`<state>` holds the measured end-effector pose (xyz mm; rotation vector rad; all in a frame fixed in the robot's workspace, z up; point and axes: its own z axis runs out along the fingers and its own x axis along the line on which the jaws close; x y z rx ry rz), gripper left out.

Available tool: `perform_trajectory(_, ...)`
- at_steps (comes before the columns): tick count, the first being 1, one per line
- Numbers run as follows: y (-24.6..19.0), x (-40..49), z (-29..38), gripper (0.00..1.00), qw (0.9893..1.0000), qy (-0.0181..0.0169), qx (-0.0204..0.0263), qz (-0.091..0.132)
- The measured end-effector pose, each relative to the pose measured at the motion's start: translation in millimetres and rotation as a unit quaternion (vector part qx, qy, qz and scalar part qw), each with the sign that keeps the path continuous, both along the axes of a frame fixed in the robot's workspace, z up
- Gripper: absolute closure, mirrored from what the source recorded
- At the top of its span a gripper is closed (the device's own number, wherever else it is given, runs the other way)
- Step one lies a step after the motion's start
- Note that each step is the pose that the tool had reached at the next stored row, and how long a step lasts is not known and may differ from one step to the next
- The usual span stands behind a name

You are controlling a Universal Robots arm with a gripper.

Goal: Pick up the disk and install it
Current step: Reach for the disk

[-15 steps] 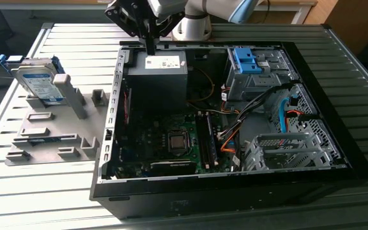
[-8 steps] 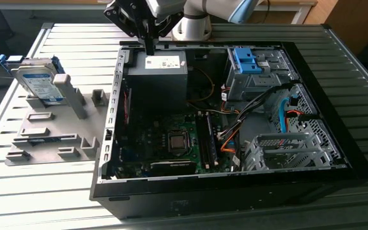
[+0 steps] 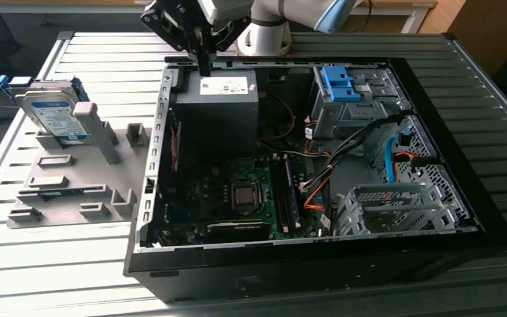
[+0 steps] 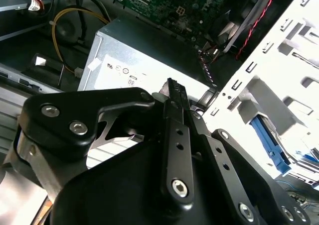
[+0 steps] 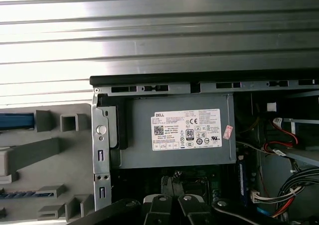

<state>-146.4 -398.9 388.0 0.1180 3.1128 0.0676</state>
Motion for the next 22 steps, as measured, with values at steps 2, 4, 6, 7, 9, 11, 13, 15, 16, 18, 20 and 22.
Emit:
perform_trajectory(2, 0.0, -0.9, -0.1, 0.89, 1.0, 0.0, 0.0, 0.0)
perform_trajectory(4, 0.0, -2.4, -0.3, 0.89, 1.0, 0.0, 0.0, 0.0)
perform_trajectory(6, 0.0, -4.8, -0.4, 0.89, 1.0, 0.0, 0.0, 0.0)
perform_trajectory(7, 0.1, -6.1, -0.5, 0.89, 1.0, 0.0, 0.0, 0.0)
perform_trajectory(9, 0.2, -8.6, -0.6, 0.89, 1.0, 0.0, 0.0, 0.0)
perform_trajectory(11, 0.2, -10.5, -0.9, 0.89, 1.0, 0.0, 0.0001, 0.0)
perform_trajectory(13, 0.2, -12.0, -1.0, 0.89, 1.0, 0.0001, 0.0, 0.0)
perform_trajectory(15, 0.2, -13.3, -1.3, 0.89, 1.0, 0.0001, 0.0, 0.0)
perform_trajectory(16, 0.2, -13.9, -1.3, 0.89, 1.0, 0.0002, 0.0, 0.0)
perform_trajectory(18, 0.2, -15.0, -1.5, 0.89, 1.0, 0.0002, 0.0, 0.0)
perform_trajectory(20, 0.2, -16.1, -1.7, 0.89, 1.0, 0.0002, 0.0, 0.0)
perform_trajectory(22, 0.2, -17.2, -1.9, 0.89, 1.0, 0.0003, 0.0, 0.0)
